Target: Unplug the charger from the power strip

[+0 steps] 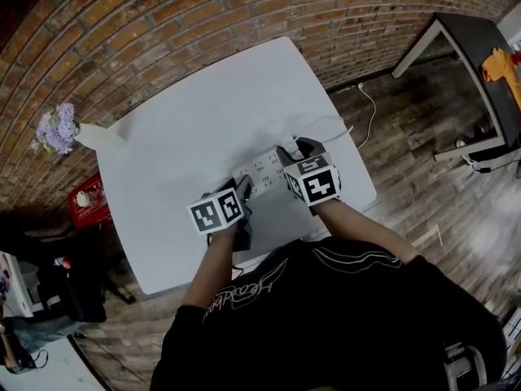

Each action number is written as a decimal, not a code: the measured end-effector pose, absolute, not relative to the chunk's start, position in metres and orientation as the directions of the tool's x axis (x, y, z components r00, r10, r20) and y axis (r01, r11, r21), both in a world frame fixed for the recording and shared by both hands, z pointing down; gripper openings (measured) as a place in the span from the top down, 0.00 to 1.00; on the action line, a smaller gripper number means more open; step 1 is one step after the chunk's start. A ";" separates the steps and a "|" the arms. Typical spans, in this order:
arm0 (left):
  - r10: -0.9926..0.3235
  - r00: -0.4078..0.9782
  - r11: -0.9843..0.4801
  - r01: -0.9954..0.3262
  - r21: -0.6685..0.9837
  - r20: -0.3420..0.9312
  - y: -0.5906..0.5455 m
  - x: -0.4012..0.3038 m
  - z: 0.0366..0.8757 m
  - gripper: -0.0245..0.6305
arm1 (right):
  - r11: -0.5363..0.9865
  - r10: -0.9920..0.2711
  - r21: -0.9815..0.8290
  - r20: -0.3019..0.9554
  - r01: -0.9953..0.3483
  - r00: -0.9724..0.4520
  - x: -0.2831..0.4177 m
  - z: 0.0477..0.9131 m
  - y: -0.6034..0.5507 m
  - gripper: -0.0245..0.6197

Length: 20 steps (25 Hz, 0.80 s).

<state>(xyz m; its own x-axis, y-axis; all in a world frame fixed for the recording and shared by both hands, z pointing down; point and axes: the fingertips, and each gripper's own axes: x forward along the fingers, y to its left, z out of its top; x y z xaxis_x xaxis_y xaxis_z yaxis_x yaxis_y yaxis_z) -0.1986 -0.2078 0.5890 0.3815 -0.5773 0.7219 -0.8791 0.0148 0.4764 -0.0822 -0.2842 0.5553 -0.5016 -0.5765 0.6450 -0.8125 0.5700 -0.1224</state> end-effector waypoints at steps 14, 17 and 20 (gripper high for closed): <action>-0.579 0.369 0.004 -0.890 0.455 0.727 -0.207 -0.196 0.588 0.69 | 0.562 -0.562 -0.132 0.664 -0.816 -0.494 -0.077 0.552 -0.276 0.76; -0.578 0.365 0.005 -0.893 0.451 0.730 -0.206 -0.195 0.588 0.69 | 0.561 -0.552 -0.138 0.672 -0.816 -0.494 -0.077 0.552 -0.273 0.76; -0.577 0.361 0.003 -0.896 0.444 0.732 -0.205 -0.193 0.588 0.69 | 0.559 -0.548 -0.141 0.676 -0.817 -0.492 -0.074 0.551 -0.271 0.76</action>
<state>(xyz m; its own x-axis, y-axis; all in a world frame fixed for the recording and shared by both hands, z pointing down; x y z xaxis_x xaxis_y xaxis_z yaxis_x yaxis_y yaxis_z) -0.1931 -0.2054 0.5878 0.3609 -0.5775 0.7323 -0.8960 0.0031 0.4440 -0.0743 -0.2713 0.5513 -0.4921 -0.5485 0.6760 -0.8168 0.5595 -0.1406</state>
